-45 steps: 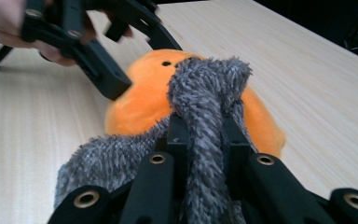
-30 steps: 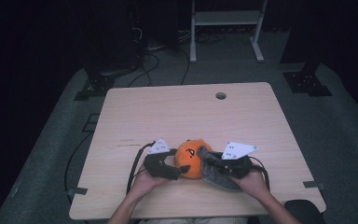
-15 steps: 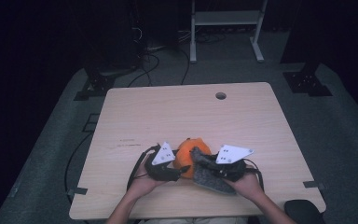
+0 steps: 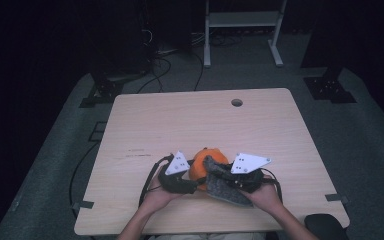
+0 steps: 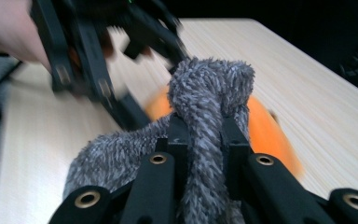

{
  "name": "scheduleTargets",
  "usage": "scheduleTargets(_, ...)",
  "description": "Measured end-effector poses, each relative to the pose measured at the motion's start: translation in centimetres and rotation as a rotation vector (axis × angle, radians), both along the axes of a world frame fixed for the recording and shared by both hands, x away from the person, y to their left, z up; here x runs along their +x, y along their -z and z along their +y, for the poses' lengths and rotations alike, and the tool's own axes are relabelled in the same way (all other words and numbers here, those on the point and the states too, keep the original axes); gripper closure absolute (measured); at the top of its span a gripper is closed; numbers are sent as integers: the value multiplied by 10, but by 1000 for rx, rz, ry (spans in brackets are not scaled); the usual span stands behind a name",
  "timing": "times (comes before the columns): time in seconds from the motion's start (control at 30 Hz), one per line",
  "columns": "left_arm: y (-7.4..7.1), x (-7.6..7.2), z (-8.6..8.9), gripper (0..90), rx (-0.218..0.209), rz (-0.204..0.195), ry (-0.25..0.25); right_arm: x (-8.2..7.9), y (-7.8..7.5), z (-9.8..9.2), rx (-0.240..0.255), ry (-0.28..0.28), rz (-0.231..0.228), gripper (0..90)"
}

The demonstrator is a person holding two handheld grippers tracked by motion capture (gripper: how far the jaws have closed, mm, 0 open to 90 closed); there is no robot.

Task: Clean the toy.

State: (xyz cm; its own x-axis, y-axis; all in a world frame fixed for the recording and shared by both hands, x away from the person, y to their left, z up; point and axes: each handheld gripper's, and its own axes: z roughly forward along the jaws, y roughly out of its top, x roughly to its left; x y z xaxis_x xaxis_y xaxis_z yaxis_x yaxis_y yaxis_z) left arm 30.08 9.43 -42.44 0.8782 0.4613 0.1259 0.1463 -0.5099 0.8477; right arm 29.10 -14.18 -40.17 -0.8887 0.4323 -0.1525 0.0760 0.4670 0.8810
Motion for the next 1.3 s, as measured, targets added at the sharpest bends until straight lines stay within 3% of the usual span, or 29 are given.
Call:
scheduleTargets(0.07,-1,-8,-7,370,65,-72,36,-3,-5,7,-11,-24,-25,777)
scheduleTargets(0.13,-1,-11,-8,367,82,-90,45,-2,-7,8,-16,-28,-26,778)
scheduleTargets(0.2,1,-10,-5,338,66,-77,49,3,-6,-1,-15,9,-12,778)
scheduleTargets(0.23,1,-7,-3,295,37,-46,43,5,-6,-6,-25,26,-13,778)
scheduleTargets(0.27,1,-7,-3,251,37,-46,43,5,-6,-6,-25,26,-13,778)
scheduleTargets(0.3,-1,-3,-4,227,-10,9,33,7,-4,-12,-21,35,14,778)
scheduleTargets(0.37,-1,-1,-5,230,-17,23,22,4,-4,-9,-4,3,36,777)
scheduleTargets(0.4,-1,-1,-5,269,-17,23,22,4,-4,-9,-4,3,36,777)
scheduleTargets(0.43,1,-3,-3,306,22,-23,28,-1,-3,0,-4,-39,33,777)
scheduleTargets(0.47,1,-3,-3,332,22,-23,28,-2,-3,3,-15,-42,22,777)
scheduleTargets(0.53,2,-4,0,351,31,-19,28,0,-4,3,-12,-41,23,777)
scheduleTargets(0.57,4,-5,3,355,52,-31,30,6,-4,-3,-3,1,34,777)
scheduleTargets(0.6,4,-5,3,355,52,-31,30,6,-4,-3,-3,1,34,777)
scheduleTargets(0.63,5,-4,6,350,41,-18,25,13,-1,-13,-22,56,37,777)
scheduleTargets(0.67,5,-4,6,325,41,-18,25,13,-1,-13,-22,56,37,777)
scheduleTargets(0.7,2,0,7,274,8,22,16,18,3,-21,-39,95,50,777)
scheduleTargets(0.73,2,0,7,215,8,22,16,18,3,-21,-39,95,50,777)
scheduleTargets(0.8,-1,4,6,187,-48,64,1,16,5,-22,-48,91,44,777)
scheduleTargets(0.87,-2,5,7,222,-74,74,-12,7,5,-11,-25,27,52,776)
scheduleTargets(0.9,0,2,9,264,-52,47,-13,4,5,-7,-32,16,43,775)
scheduleTargets(1.0,3,1,12,356,-44,47,-12,5,6,-7,-28,13,49,776)
scheduleTargets(1.07,4,1,15,363,-38,48,-11,10,8,-13,-13,35,73,777)
scheduleTargets(1.1,5,2,17,360,-41,55,-8,15,9,-21,-36,76,72,776)
scheduleTargets(1.13,5,2,17,346,-41,55,-8,15,9,-21,-36,76,72,776)
scheduleTargets(1.17,4,5,18,303,-70,88,-8,17,13,-27,-66,112,69,776)
scheduleTargets(1.2,2,7,17,242,-92,113,-18,17,14,-29,-57,114,80,776)
scheduleTargets(1.23,2,7,17,187,-92,113,-18,17,14,-29,-57,114,80,776)
scheduleTargets(1.27,1,9,16,187,-106,132,-32,15,14,-28,-55,110,80,776)
scheduleTargets(1.3,1,10,13,169,-97,130,-49,10,14,-21,-30,67,79,776)
